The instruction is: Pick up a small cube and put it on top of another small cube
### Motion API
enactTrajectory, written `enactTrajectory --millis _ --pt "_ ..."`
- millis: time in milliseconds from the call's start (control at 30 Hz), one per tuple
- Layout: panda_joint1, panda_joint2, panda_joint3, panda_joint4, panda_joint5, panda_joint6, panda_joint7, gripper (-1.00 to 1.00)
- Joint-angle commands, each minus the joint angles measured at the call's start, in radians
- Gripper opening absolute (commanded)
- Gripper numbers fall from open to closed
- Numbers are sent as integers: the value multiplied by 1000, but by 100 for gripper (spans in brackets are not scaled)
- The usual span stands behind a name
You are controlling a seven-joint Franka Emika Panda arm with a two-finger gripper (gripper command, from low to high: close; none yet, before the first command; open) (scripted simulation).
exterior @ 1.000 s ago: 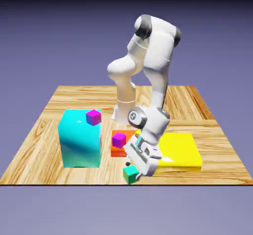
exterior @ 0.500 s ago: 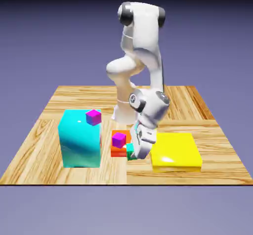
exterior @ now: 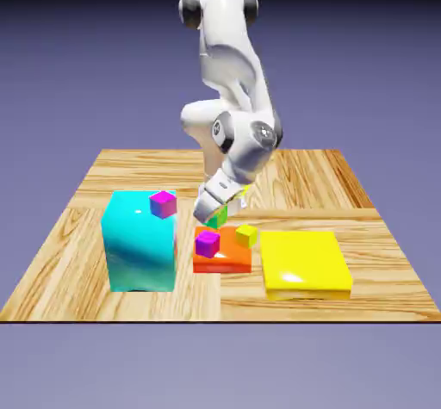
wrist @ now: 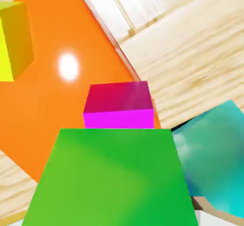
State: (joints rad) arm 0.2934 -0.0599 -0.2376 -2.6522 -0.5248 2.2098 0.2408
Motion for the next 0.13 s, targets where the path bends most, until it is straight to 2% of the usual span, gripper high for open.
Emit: enactTrajectory --millis 0,33,100 --pt "1 16 -5 -10 -13 28 8 -100" --pt "1 16 -5 -10 -13 28 8 100" --pt "9 -10 3 6 3 -16 -2 100"
